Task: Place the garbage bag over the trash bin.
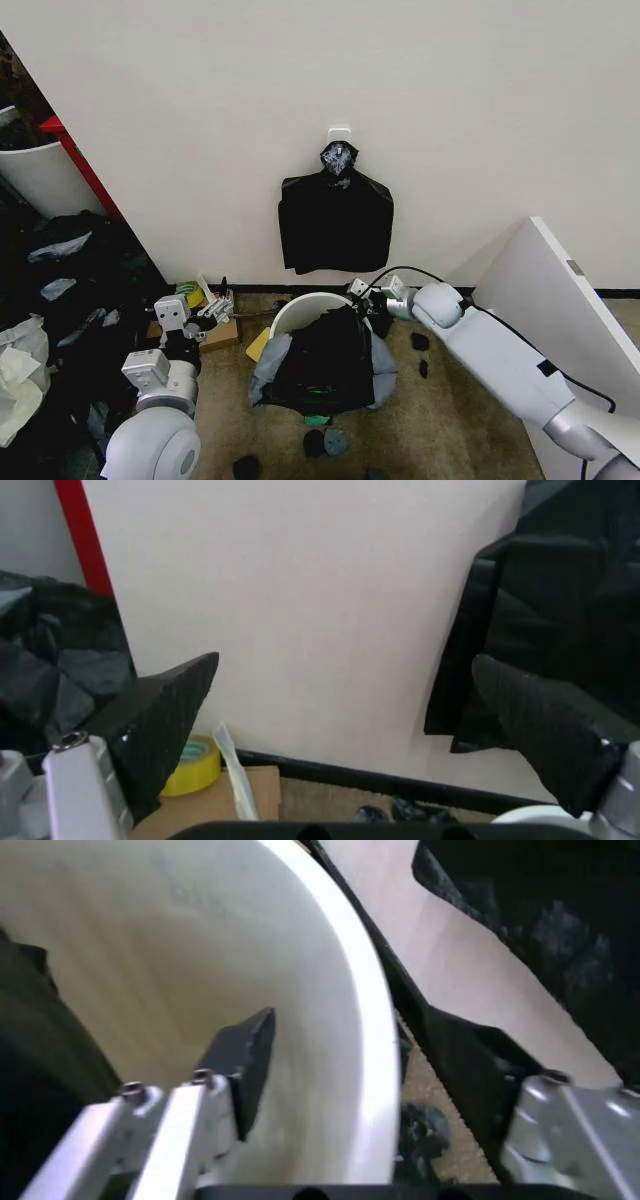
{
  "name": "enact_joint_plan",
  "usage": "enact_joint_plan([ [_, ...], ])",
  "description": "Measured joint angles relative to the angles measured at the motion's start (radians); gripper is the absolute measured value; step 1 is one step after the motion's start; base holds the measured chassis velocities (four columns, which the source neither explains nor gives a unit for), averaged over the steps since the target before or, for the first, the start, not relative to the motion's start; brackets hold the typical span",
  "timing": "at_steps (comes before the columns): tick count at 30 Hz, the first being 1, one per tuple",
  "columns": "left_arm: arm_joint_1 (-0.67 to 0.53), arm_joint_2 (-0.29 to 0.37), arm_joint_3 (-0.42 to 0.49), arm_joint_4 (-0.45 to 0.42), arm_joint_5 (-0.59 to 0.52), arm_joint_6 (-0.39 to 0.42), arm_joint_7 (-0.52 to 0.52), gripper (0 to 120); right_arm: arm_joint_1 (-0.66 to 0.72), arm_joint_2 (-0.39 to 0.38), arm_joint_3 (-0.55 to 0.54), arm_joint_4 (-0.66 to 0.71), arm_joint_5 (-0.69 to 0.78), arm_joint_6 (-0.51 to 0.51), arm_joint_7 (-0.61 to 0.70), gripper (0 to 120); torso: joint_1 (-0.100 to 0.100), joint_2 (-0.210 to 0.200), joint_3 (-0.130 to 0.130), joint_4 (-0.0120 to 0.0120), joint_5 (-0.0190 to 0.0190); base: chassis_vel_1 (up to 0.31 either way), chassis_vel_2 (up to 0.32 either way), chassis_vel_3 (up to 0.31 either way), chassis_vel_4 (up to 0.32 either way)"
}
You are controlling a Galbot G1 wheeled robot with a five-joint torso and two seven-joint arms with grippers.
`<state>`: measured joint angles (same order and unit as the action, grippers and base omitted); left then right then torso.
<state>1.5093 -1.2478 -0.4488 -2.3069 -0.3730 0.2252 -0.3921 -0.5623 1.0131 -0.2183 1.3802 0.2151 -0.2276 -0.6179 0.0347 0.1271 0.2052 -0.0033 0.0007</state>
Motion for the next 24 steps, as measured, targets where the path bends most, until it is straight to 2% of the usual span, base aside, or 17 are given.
enact_joint_plan([
  [1, 0.000, 0.000, 0.000, 0.000, 0.000, 0.000, 0.000, 100, 0.000, 0.000, 0.000, 0.000, 0.000, 0.000, 0.000, 51, 0.000, 0.000, 0.000, 0.0000, 0.0000, 0.000, 0.000, 0.000, 0.000],
  [8, 0.003, 0.003, 0.007, 0.000, 0.000, 0.000, -0.003, 100, -0.024, -0.022, 0.011, 0.028, 0.044, -0.024, 0.035, 21, 0.000, 0.000, 0.000, 0.0000, 0.0000, 0.000, 0.000, 0.000, 0.000],
  [9, 0.003, 0.003, 0.007, 0.000, 0.000, 0.000, -0.003, 100, -0.024, -0.022, 0.011, 0.028, 0.044, -0.024, 0.035, 21, 0.000, 0.000, 0.000, 0.0000, 0.0000, 0.000, 0.000, 0.000, 0.000],
  [14, 0.004, 0.005, 0.007, -0.001, 0.000, 0.001, -0.006, 100, -0.042, -0.039, 0.015, 0.052, 0.079, -0.050, 0.083, 4, 0.000, 0.000, 0.000, 0.0001, 0.0002, 0.000, 0.000, 0.000, 0.000],
  [19, 0.006, 0.005, 0.010, -0.003, 0.000, 0.002, -0.006, 100, -0.076, -0.063, 0.021, 0.106, 0.134, -0.094, 0.159, 4, 0.000, 0.000, 0.000, 0.0002, 0.0001, 0.000, 0.000, 0.000, 0.000],
  [22, 0.009, 0.007, 0.008, -0.008, -0.001, 0.003, -0.008, 100, -0.139, -0.105, 0.021, 0.206, 0.249, -0.182, 0.339, 4, 0.000, 0.000, 0.000, -0.0001, 0.0002, 0.000, 0.000, 0.000, 0.000],
  [23, 0.009, 0.007, 0.008, -0.008, -0.001, 0.003, -0.008, 100, -0.139, -0.105, 0.021, 0.206, 0.249, -0.182, 0.339, 4, 0.000, 0.000, 0.000, -0.0001, 0.0002, 0.000, 0.000, 0.000, 0.000],
  [24, 0.010, 0.008, 0.007, -0.010, -0.001, 0.003, -0.010, 100, -0.165, -0.122, 0.019, 0.255, 0.314, -0.229, 0.441, 4, 0.000, 0.000, 0.000, -0.0001, 0.0000, 0.000, 0.000, 0.000, 0.000],
])
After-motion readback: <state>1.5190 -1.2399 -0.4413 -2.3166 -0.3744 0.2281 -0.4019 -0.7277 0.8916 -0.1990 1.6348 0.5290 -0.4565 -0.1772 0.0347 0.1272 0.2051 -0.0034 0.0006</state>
